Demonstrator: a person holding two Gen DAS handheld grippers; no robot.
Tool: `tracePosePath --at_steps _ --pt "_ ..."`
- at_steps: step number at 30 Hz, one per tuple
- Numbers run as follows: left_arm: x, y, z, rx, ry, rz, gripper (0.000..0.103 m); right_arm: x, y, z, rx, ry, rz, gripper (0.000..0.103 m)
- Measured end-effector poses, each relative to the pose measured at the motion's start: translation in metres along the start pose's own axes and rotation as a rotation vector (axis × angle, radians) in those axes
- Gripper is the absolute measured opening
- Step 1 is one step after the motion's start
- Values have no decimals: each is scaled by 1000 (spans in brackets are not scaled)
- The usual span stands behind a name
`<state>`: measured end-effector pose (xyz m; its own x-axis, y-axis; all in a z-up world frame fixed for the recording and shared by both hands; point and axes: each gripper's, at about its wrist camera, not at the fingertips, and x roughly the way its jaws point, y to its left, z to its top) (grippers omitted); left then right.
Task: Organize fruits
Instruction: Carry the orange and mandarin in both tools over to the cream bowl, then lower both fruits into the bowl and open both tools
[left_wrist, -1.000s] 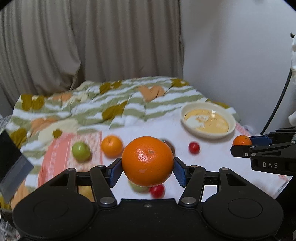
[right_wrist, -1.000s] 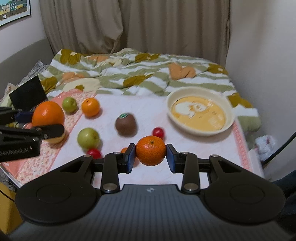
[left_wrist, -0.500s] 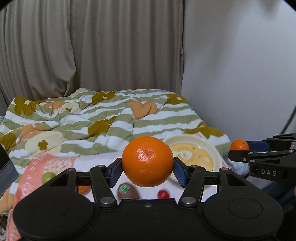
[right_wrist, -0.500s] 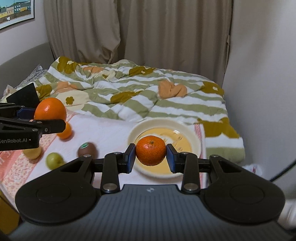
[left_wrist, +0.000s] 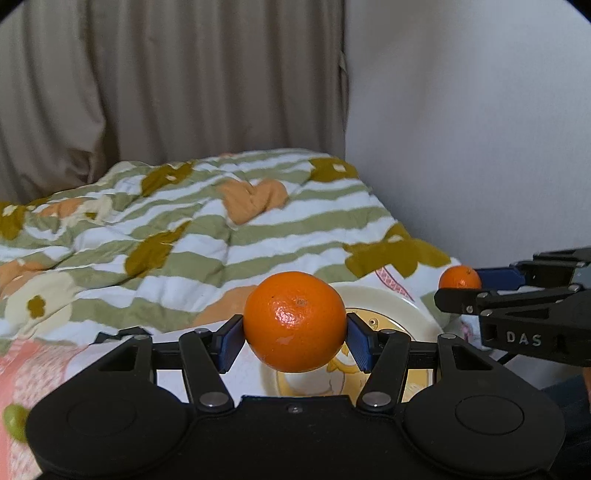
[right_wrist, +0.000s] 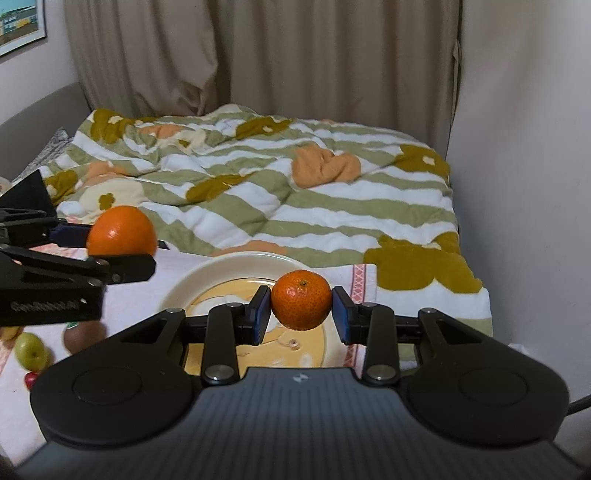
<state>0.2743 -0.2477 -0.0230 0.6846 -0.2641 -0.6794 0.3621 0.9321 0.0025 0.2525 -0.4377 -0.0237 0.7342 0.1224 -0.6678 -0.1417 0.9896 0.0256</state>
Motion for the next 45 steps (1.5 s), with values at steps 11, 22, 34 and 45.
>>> tracePosePath --at_steps 11,22,34,45 --pt "92 -16 -2 135 122 -51 63 49 -27 1 53 66 -25 51" --pt "106 -34 -5 236 83 -40 99 59 -41 0 95 87 -48 51" --pt "57 -3 -2 133 88 -19 101 59 -28 8 27 83 28 51" --pt "35 24 -16 47 119 20 101 96 8 -7 -173 140 67 51"
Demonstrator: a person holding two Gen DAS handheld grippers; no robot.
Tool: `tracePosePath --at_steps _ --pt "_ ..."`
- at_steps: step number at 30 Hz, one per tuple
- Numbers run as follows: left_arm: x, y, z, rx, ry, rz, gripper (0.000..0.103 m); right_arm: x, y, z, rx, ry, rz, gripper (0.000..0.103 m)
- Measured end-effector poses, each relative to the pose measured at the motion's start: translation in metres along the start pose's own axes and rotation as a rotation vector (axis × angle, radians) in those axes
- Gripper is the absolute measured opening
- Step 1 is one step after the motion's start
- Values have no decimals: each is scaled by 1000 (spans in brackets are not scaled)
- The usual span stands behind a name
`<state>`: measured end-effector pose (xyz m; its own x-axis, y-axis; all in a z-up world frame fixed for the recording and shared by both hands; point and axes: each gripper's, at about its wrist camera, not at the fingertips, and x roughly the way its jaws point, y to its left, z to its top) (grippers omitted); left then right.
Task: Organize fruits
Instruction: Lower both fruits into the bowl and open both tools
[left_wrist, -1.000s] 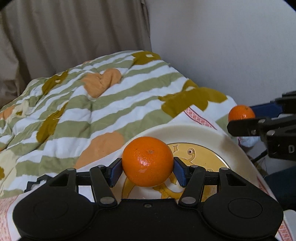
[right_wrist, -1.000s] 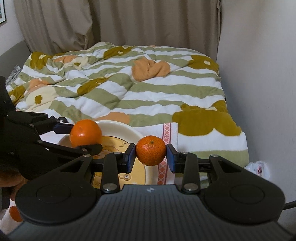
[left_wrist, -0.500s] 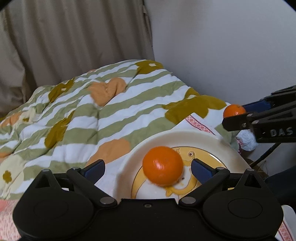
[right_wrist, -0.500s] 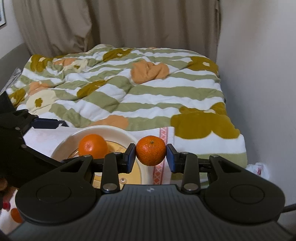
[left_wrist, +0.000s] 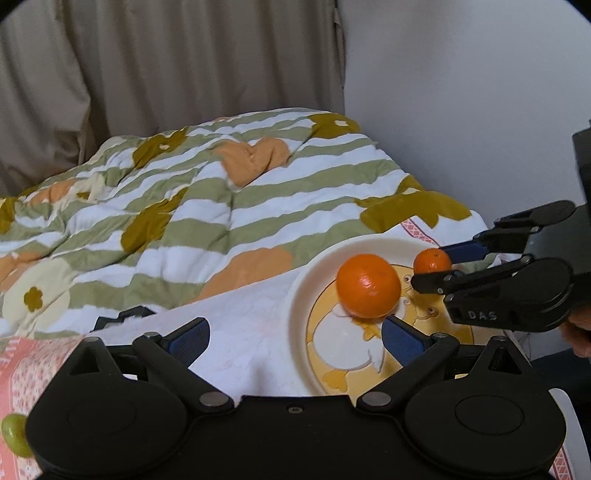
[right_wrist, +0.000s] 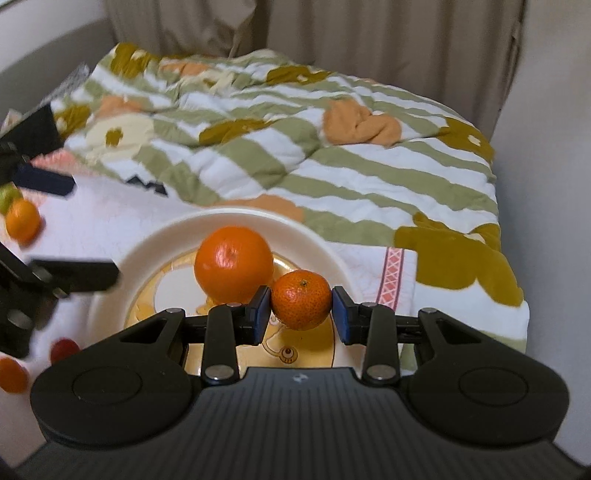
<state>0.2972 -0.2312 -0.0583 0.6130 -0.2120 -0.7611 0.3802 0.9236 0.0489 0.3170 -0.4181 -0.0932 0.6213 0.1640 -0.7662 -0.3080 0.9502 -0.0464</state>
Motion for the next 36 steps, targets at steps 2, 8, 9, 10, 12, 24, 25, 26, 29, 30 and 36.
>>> tracePosePath --at_steps 2,8,9,10,12,24,25,26,29,30,36 --pt "-1 3 -4 -10 9 9 101 5 4 -4 -24 4 3 51" --pt "-7 8 -11 -32 13 14 101 10 15 -12 -93 -5 -17 65" --pt "-8 8 -12 -33 14 17 101 8 16 -13 -99 -13 -26 82" --pt "-9 8 -13 -33 15 21 101 6 17 -14 -104 -23 -38 90" --pt "-12 7 -14 -33 13 28 101 -3 19 -16 -106 -55 -63 103" --pt "-64 -4 -22 -46 -44 66 101 -63 16 -13 -9 -110 -50 103" --pt "-72 -4 -23 -52 -54 65 101 -70 17 -13 -3 -112 -53 103" --pt "-79 -5 -25 -58 -64 66 101 -78 18 -13 5 -115 -56 103" --pt "-105 -4 -33 -86 -105 80 101 -101 24 -15 19 -123 -58 103" --pt "-112 -4 -36 -96 -118 84 101 -107 26 -16 22 -126 -58 103" --pt "-162 2 -56 -164 -172 147 101 -147 44 -23 51 -133 -59 103"
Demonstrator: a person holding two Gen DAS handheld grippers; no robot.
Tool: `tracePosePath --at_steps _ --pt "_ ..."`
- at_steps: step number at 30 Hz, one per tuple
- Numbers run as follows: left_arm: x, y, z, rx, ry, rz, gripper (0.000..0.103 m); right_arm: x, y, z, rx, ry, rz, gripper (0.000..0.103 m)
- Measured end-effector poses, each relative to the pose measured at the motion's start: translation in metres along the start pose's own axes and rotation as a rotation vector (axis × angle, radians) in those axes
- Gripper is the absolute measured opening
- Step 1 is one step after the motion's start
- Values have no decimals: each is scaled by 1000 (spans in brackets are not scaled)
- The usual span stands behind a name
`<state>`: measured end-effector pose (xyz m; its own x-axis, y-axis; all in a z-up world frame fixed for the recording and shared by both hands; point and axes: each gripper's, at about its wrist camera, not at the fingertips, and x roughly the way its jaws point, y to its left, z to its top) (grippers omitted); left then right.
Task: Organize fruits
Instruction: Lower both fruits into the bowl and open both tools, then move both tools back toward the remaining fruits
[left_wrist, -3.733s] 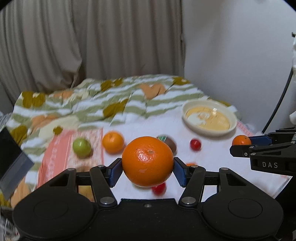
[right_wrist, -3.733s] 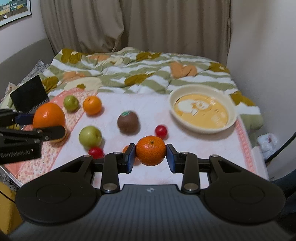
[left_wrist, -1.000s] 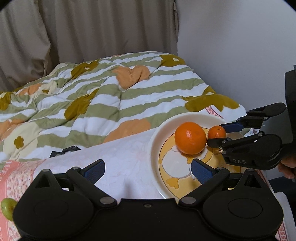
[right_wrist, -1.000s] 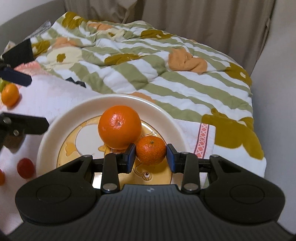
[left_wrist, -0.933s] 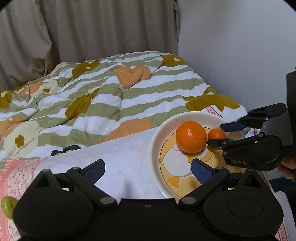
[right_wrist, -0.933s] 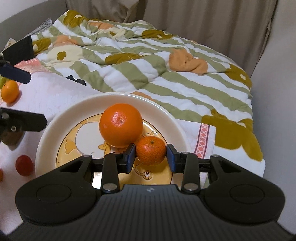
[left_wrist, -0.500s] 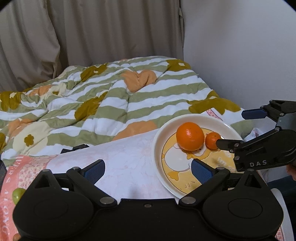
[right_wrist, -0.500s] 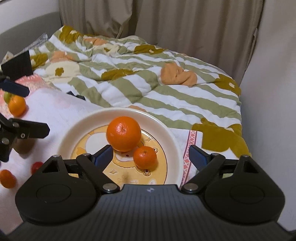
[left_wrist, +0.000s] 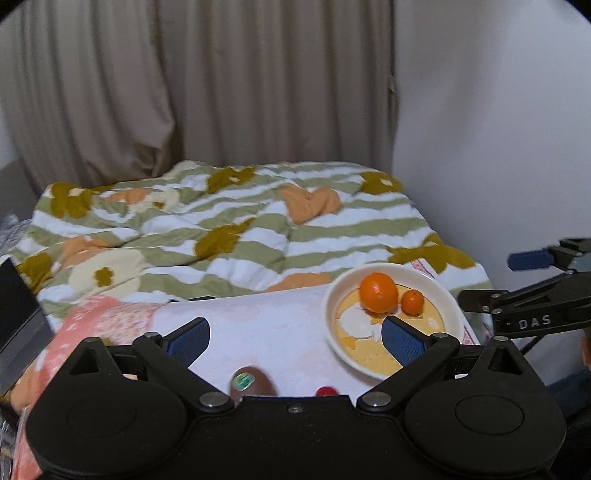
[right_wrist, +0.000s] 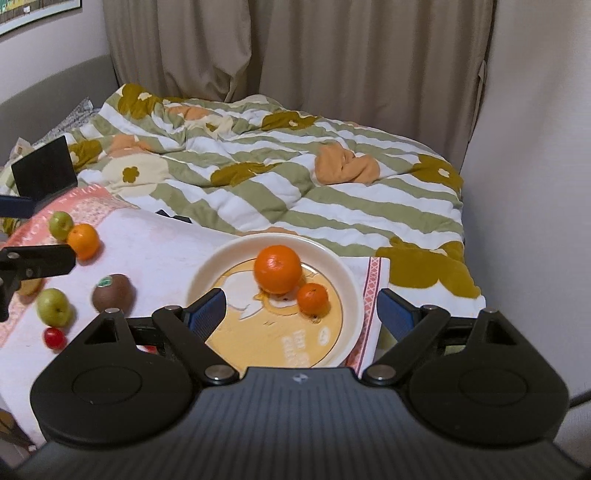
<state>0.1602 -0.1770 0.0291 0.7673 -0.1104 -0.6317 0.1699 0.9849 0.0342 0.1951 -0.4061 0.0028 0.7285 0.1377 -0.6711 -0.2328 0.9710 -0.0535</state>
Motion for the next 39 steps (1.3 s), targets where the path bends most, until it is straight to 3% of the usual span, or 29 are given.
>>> tracePosePath --at_steps 10,18,27,39 --pt "-57 56 -41 -66 -51 109 101 -44 47 -16 51 -2 -21 103" --pt "-76 110 -70 -68 -68 122 101 -58 103 -26 95 -1 -43 103" --pt "-81 177 -96 -51 -55 100 101 -59 176 -41 142 12 -69 103" --pt "-39 244 -131 -25 -14 7 101 -21 266 -70 200 16 -81 103"
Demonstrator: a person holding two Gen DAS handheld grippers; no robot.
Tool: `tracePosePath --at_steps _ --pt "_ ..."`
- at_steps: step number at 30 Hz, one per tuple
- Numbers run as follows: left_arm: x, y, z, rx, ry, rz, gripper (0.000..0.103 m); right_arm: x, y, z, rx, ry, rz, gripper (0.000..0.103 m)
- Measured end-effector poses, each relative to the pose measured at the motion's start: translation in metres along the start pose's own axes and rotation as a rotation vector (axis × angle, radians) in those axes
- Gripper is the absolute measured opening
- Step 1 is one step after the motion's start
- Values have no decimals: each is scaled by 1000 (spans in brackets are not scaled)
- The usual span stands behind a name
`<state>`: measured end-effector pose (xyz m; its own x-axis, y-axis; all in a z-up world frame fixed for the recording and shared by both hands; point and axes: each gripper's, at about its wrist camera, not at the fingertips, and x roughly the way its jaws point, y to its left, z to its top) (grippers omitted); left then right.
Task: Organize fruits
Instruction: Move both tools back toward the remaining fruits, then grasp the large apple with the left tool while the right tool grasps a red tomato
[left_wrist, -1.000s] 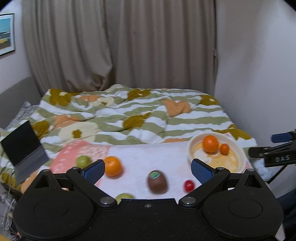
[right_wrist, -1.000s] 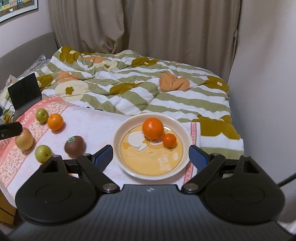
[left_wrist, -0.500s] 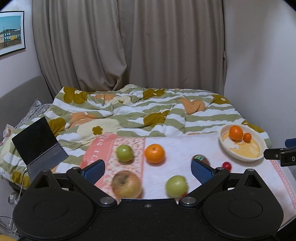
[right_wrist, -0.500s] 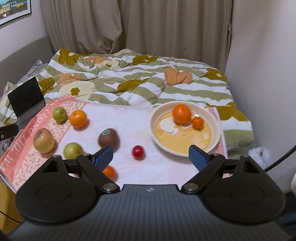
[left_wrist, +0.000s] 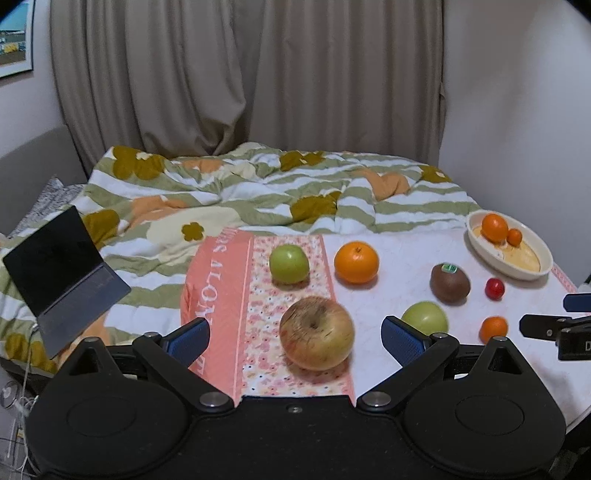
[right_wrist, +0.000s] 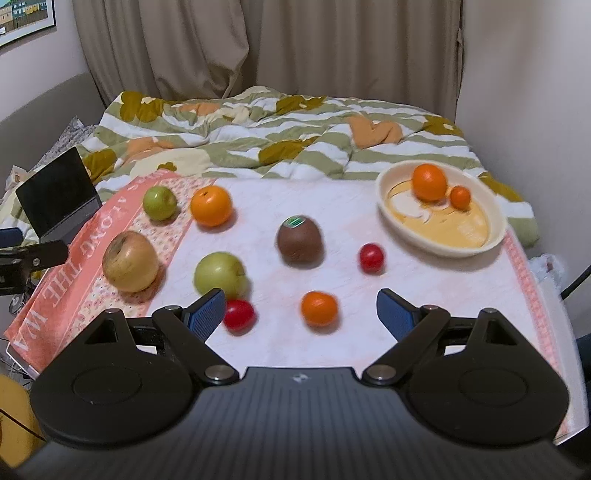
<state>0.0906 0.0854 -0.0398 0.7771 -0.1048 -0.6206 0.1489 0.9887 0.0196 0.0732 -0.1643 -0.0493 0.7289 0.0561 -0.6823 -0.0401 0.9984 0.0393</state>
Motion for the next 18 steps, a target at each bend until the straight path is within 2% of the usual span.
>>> tracePosePath --at_steps 10,18 --pt "62 11 -18 37 44 -52 100 55 42 -27 -36 25 12 102" --pt "89 -5 -19 116 51 -52 99 81 49 -32 -68 43 22 100"
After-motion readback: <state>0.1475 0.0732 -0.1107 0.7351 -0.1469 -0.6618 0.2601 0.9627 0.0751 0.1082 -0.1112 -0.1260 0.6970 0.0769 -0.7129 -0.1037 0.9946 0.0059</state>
